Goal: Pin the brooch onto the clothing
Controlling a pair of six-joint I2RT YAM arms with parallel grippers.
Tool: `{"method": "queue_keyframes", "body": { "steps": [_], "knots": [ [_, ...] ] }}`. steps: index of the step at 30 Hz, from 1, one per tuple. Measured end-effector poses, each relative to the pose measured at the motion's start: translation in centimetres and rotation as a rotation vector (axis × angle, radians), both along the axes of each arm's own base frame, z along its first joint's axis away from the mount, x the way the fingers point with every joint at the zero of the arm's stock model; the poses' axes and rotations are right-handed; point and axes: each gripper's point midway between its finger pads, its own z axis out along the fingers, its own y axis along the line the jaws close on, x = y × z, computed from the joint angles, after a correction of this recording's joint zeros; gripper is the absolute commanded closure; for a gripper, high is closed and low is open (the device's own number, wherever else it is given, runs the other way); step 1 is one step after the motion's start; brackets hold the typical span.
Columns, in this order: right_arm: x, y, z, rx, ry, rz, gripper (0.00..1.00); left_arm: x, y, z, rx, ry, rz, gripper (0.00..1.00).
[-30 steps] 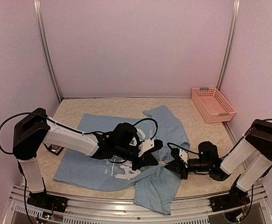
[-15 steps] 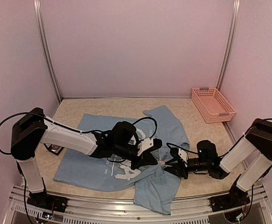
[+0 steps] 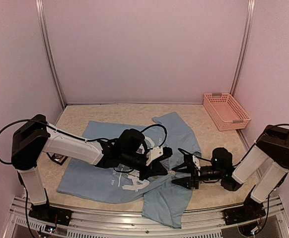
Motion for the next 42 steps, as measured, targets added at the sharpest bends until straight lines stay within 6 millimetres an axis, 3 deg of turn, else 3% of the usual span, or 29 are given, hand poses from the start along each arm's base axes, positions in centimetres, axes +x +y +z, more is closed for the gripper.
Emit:
{"method": "queue_keyframes", "body": {
  "steps": [4, 9, 14, 18, 24, 42],
  "knots": [
    [0.4, 0.2, 0.2, 0.017, 0.01, -0.009, 0.56, 0.0, 0.0, 0.0, 0.0, 0.0, -0.001, 1.0],
    [1.0, 0.6, 0.7, 0.04, 0.001, -0.021, 0.57, 0.0, 0.0, 0.0, 0.0, 0.0, -0.001, 1.0],
    [1.1, 0.6, 0.7, 0.04, 0.003, -0.029, 0.48, 0.0, 0.0, 0.0, 0.0, 0.001, -0.001, 1.0],
    [1.0, 0.7, 0.6, 0.037, -0.008, -0.024, 0.47, 0.0, 0.0, 0.0, 0.0, 0.0, -0.002, 1.0],
    [1.2, 0.8, 0.7, 0.035, -0.023, -0.03, 0.6, 0.0, 0.0, 0.0, 0.0, 0.0, -0.002, 1.0],
    [2.4, 1.0, 0.1, 0.022, 0.095, -0.102, 0.74, 0.7, 0.2, -0.1, 0.009, -0.014, 0.028, 1.0]
  ]
}}
